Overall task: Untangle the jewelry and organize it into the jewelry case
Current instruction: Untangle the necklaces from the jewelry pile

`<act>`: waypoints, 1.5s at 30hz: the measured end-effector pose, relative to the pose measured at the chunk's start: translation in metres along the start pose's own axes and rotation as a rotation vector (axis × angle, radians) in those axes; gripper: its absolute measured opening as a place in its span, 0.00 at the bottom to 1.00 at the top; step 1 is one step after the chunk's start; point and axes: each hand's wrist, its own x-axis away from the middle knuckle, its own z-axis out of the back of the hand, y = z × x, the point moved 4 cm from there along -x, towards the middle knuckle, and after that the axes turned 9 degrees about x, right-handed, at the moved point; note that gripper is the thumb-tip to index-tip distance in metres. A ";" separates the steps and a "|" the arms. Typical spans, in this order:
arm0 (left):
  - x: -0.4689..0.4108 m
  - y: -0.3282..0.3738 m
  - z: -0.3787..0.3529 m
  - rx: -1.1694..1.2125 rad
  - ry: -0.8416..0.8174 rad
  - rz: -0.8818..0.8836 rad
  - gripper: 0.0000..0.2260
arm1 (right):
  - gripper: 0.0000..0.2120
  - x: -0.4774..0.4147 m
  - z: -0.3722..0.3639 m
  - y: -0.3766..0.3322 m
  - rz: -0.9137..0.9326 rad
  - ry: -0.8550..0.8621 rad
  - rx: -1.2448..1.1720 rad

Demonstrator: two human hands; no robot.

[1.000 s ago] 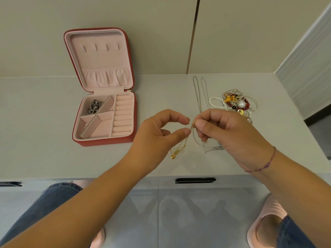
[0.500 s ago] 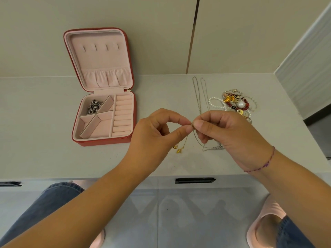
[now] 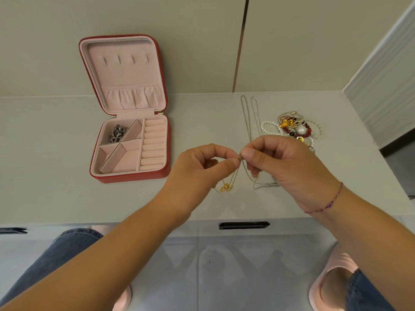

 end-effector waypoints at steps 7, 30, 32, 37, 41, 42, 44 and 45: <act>0.000 -0.001 -0.002 0.052 0.037 0.011 0.06 | 0.01 0.004 0.009 -0.007 0.065 0.190 0.227; 0.012 0.014 -0.005 -0.346 0.182 -0.374 0.07 | 0.02 0.010 0.000 -0.012 0.039 0.121 0.192; 0.012 0.014 -0.006 -0.361 0.176 -0.378 0.06 | 0.02 0.010 -0.002 -0.011 0.038 0.123 0.188; 0.007 0.009 -0.005 -0.209 0.115 -0.234 0.03 | 0.04 0.008 -0.004 -0.006 0.033 0.091 0.102; 0.003 0.004 -0.003 -0.039 0.086 -0.108 0.02 | 0.04 0.006 -0.005 -0.008 0.065 0.044 0.018; 0.003 0.004 -0.003 -0.029 0.078 -0.100 0.02 | 0.05 0.006 -0.004 -0.009 0.072 0.036 0.014; 0.004 0.004 -0.004 -0.030 0.064 -0.104 0.02 | 0.06 0.006 -0.004 -0.010 0.076 0.019 0.024; 0.004 0.005 -0.004 -0.034 0.059 -0.110 0.03 | 0.06 0.006 -0.004 -0.010 0.077 0.012 0.040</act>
